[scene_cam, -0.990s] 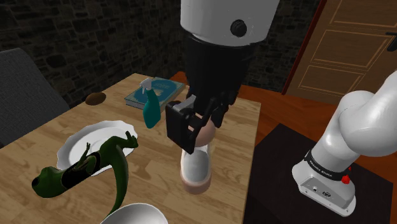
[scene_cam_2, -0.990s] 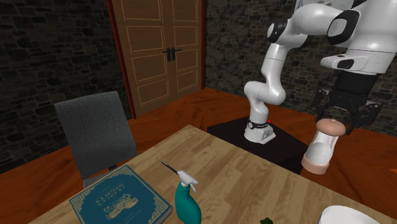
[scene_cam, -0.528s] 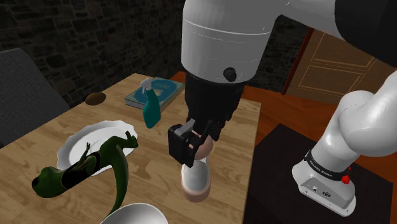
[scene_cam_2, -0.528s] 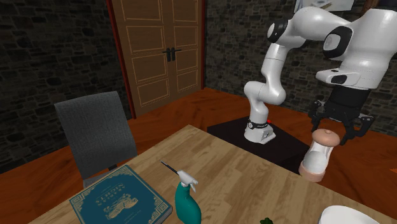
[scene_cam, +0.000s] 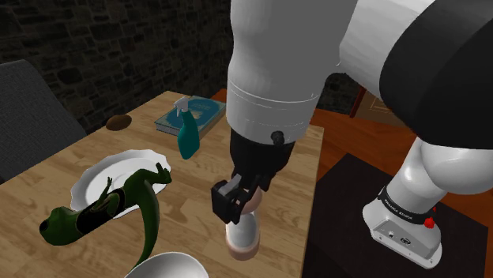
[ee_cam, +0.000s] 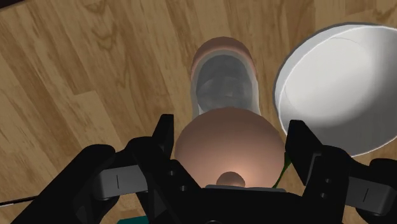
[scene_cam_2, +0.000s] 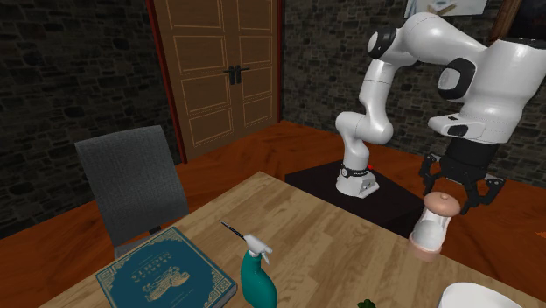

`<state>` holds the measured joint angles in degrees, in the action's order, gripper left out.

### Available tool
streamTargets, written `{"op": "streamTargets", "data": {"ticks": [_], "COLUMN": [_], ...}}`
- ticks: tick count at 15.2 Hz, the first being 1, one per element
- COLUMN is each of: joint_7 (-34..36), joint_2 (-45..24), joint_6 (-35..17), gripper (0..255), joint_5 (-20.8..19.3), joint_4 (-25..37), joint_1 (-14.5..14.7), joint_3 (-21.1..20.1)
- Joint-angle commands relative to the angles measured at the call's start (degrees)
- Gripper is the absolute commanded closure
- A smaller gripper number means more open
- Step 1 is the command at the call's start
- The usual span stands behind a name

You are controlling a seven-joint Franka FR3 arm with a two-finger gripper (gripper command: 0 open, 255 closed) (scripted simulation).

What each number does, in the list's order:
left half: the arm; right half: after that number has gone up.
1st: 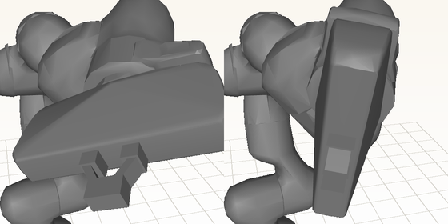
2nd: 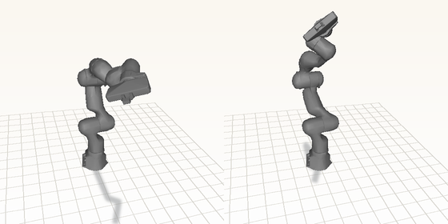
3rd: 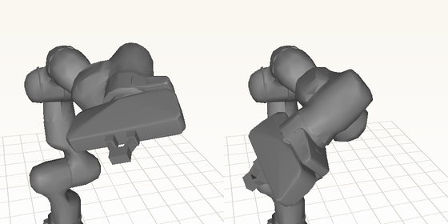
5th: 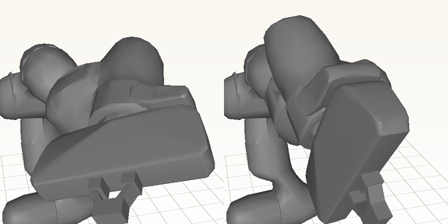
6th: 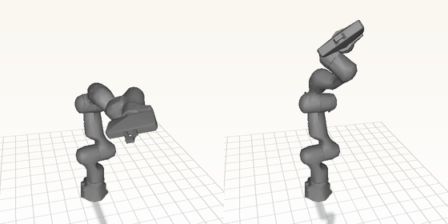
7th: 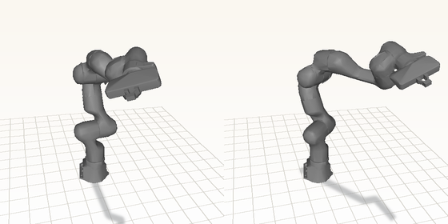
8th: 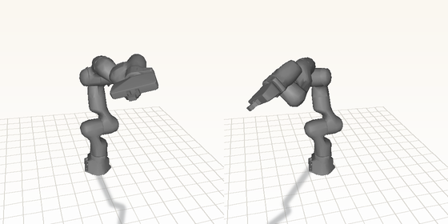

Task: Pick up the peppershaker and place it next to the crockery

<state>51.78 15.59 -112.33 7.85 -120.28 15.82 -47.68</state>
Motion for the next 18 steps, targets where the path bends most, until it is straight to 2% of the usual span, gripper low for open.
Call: {"op": "streamTargets", "data": {"ticks": [1,18], "joint_7": [0.1,3.8], "joint_2": [-0.2,-5.9], "joint_6": [-1.6,-14.1], "gripper": [255,255], "joint_5": [-0.1,-3.8], "joint_4": [-1.4,-9.6], "joint_1": [0.0,-1.2], "joint_3": [-0.2,-3.9]}}
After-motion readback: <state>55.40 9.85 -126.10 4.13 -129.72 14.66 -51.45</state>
